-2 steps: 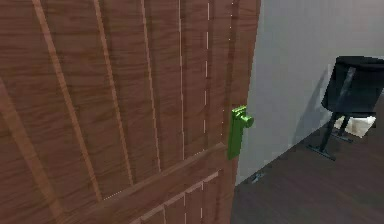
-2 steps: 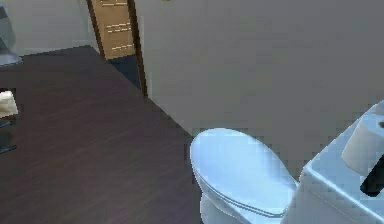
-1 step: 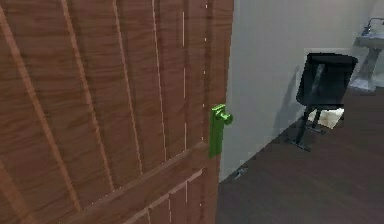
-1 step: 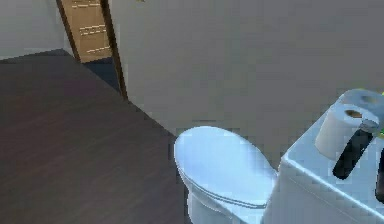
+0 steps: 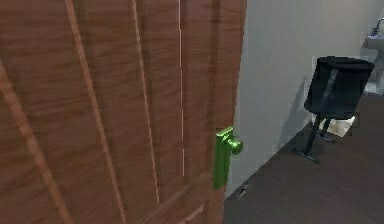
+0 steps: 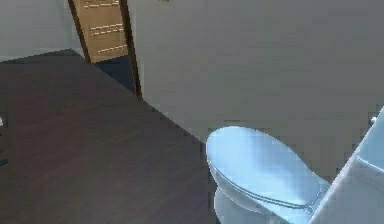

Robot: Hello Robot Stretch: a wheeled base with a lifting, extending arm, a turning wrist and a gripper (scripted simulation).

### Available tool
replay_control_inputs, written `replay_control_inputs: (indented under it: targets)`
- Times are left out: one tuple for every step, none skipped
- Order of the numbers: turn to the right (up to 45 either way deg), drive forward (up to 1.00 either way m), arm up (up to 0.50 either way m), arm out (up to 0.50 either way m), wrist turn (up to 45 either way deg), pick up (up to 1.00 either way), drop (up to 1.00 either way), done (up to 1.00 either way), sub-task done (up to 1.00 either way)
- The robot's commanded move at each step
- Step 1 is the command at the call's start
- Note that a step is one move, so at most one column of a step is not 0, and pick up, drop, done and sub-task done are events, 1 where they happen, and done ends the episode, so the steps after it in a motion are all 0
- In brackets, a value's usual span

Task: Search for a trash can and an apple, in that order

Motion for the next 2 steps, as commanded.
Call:
replay_control_inputs:
  targets:
    - [-45.0, 0.00, 0.00, 0.00, 0.0, 0.00, 0.00, 0.00, 0.00]
    - [-45.0, 0.00, 0.00, 0.00, 0.0, 0.00, 0.00, 0.00, 0.00]
